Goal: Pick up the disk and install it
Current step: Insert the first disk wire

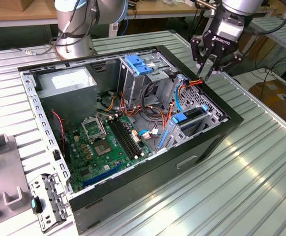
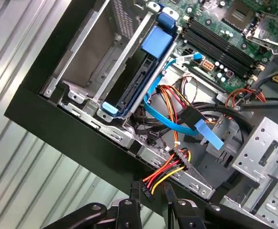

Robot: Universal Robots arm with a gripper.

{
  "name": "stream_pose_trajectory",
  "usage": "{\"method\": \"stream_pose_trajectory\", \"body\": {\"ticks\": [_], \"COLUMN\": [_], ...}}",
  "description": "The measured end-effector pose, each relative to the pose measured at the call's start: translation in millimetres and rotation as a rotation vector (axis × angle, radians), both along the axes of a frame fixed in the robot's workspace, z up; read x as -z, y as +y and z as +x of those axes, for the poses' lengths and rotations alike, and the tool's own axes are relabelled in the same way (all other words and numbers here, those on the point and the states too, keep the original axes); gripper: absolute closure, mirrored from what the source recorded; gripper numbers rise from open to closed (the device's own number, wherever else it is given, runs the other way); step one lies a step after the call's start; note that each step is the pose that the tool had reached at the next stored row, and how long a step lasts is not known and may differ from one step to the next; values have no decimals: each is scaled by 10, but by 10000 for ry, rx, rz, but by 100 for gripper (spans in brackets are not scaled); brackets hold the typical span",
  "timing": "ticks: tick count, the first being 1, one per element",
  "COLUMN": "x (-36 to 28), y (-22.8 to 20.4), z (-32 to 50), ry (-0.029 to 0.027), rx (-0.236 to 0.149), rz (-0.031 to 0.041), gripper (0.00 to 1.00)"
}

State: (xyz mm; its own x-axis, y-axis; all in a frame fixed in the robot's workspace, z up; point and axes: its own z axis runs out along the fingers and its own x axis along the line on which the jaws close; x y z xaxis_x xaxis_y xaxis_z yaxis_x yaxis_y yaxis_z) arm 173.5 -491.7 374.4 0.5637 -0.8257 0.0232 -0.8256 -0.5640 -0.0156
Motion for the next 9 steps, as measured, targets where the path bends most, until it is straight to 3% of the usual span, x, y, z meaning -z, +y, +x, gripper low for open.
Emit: {"method": "stream_pose_trajectory", "body": {"ticks": [3,9], "x": [24,47], "y": [0,-4], "z": [0,7], "ry": [0,0], "rx": [-648,-1136], "rz": [-2,-35], "gripper": [68,68]}}
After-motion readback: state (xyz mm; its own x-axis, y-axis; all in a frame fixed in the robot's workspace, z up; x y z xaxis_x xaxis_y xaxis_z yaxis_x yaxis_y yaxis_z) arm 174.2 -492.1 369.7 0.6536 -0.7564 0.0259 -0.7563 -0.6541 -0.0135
